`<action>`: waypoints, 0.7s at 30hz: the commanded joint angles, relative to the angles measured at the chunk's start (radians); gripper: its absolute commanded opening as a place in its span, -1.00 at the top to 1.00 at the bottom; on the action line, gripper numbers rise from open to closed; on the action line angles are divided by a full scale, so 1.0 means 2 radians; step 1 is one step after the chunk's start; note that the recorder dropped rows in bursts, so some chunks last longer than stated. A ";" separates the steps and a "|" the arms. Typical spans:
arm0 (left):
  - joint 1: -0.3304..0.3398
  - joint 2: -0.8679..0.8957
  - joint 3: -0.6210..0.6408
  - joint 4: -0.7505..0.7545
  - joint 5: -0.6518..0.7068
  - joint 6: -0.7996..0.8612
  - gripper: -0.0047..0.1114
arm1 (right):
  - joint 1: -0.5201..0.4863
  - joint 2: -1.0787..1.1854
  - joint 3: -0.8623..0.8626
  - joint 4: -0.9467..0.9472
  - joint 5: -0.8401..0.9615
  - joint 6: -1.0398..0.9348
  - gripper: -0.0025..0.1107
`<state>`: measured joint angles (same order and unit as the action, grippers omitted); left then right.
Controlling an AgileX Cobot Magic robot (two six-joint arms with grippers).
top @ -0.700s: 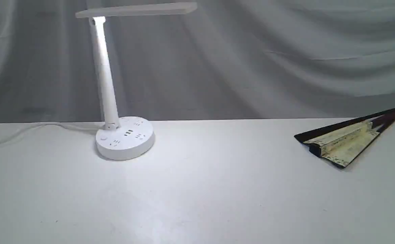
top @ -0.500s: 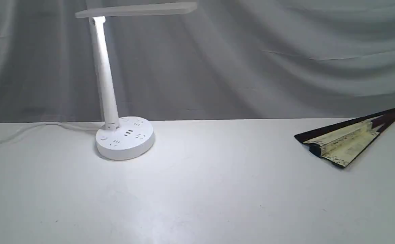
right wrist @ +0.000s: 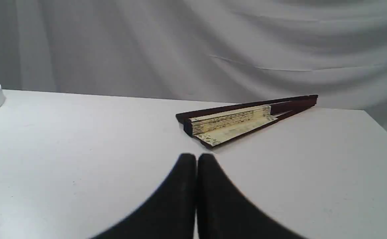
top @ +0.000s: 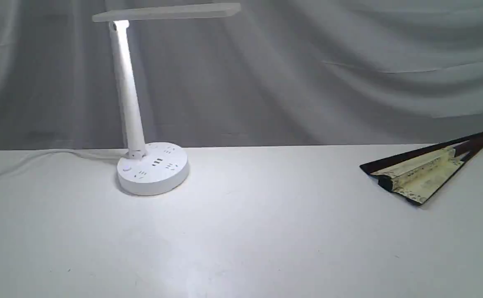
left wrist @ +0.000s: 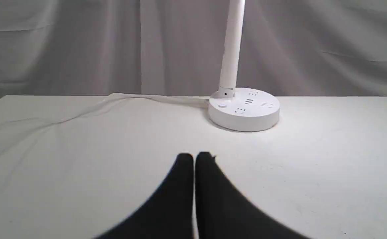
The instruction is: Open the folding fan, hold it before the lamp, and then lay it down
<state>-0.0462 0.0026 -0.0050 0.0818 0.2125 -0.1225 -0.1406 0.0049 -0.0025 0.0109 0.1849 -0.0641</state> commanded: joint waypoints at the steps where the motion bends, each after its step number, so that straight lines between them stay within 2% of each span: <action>1: -0.003 -0.001 0.003 -0.029 -0.023 -0.008 0.92 | 0.000 -0.002 0.001 0.015 -0.026 -0.001 0.96; 7: -0.003 -0.001 -0.002 -0.041 -0.023 -0.008 0.92 | 0.000 -0.002 -0.002 0.015 -0.072 -0.001 0.96; 16: -0.003 -0.001 -0.090 -0.041 -0.023 -0.020 0.92 | 0.000 -0.002 -0.079 0.015 -0.070 -0.001 0.96; 21: -0.003 -0.001 -0.134 -0.041 -0.023 -0.020 0.92 | 0.000 -0.002 -0.120 0.016 -0.024 -0.001 0.96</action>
<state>-0.0462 0.0026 -0.2462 0.0067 0.1757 -0.1505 -0.1406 0.0049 -0.2143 0.0400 0.0976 -0.0641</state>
